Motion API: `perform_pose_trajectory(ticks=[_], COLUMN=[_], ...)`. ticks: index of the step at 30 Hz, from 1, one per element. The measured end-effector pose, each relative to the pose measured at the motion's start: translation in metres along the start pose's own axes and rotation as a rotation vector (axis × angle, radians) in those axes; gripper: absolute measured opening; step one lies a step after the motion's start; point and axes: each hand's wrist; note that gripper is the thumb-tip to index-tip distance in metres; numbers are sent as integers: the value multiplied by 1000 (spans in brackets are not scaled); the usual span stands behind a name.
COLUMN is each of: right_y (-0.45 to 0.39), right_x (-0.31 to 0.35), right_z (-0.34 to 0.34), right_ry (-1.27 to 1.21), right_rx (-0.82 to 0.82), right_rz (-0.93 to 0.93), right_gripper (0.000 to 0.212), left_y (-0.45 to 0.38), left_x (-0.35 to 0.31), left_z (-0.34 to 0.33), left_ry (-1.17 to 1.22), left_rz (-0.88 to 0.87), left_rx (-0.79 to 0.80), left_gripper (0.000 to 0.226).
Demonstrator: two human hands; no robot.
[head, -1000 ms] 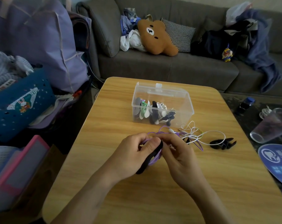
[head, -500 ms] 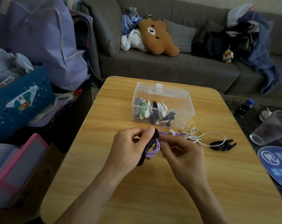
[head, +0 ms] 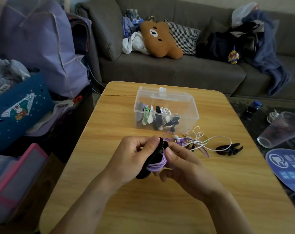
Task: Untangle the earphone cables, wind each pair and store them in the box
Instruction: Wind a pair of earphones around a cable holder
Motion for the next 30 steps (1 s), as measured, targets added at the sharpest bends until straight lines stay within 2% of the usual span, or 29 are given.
perform_pose_trajectory(ticks=[2,5,8,12,15,17,21,24,28,30], right_y=[1,4,3,1,-1,-1,1,4,4,3], right_x=[4,8,6,2,1,1,2,1,-7,-12], right_z=[8,20,26,20,15,13,7,-6,-24,-28], right_ry=[41,154,201,243,225,188,116,189,276,304], right_rx=[44,42,-54,-252,-336,-355,-347,-335,-355,-385], right_rz=[-45,-129,-145,-33,36,36,20,53,133,173], right_gripper=[36,26,19,22,22,25,25,23,13,11], left_y=[0,-1,-2,-5,-7,-8,-12,-15,-17,-16], left_x=[2,3,5,13,15,16,18,20,18,16], left_z=[4,12,14,15,15,15,11,4,-2,-4], left_ry=[-43,-219,-353,-494,-538,-527,-435,-282,-191,-142], left_rz=[10,48,77,55,85,57,-48,-30,-37,-8], left_rx=[42,55,47,25,-15,-92,-345,-445,-631,-658], left_gripper=[42,48,50,55,52,49,45,35,27,22])
Point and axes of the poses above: each hand's wrist, its own y-axis away from the middle knuckle, its own z-axis out of the back of the hand, x = y × z, and after that the axes turned 15 degrees about z, right-handed
